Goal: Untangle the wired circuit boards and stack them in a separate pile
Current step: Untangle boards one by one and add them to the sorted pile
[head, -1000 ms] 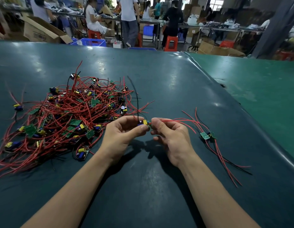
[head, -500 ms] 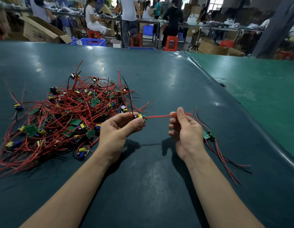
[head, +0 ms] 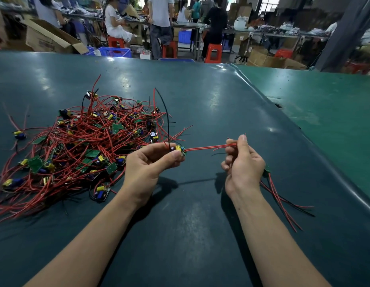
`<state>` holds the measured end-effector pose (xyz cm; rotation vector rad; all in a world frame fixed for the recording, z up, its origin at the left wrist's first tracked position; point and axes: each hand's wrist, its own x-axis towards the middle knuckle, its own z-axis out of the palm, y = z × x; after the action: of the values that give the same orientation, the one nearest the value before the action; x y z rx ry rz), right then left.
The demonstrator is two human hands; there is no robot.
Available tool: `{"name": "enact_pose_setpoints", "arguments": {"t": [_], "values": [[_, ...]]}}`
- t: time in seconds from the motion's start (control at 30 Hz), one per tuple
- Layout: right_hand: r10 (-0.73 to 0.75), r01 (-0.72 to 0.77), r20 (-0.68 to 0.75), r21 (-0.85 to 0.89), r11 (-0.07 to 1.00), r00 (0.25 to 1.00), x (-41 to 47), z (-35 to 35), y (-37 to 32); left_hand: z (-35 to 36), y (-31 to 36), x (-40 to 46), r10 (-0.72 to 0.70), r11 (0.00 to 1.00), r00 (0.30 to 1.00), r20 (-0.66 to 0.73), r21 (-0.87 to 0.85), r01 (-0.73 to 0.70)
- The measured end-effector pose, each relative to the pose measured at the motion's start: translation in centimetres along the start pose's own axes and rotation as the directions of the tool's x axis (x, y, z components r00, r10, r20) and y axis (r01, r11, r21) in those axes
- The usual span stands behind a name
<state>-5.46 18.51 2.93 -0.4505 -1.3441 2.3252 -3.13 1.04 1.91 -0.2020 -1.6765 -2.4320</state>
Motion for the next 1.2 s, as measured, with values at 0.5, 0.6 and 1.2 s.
{"name": "enact_pose_setpoints", "arguments": {"t": [0.5,0.6,1.2], "values": [[0.232,-0.046,0.634,-0.296,0.954,0.737,-2.0,0.0,0.9,0.3,0.9,-0.4,-0.373,0.915,0.892,0.254,-0.058,0.399],[0.233,-0.030,0.626,-0.317,0.948,0.744,-1.8,-0.3,0.7,0.3,0.7,-0.3,-0.392,0.917,0.882,0.263,0.031,0.398],[0.230,-0.083,0.532,-0.286,0.955,0.815,-2.0,0.3,1.5,0.5,-0.4,-1.0,-0.272,0.951,0.912,0.308,0.230,0.205]]}}
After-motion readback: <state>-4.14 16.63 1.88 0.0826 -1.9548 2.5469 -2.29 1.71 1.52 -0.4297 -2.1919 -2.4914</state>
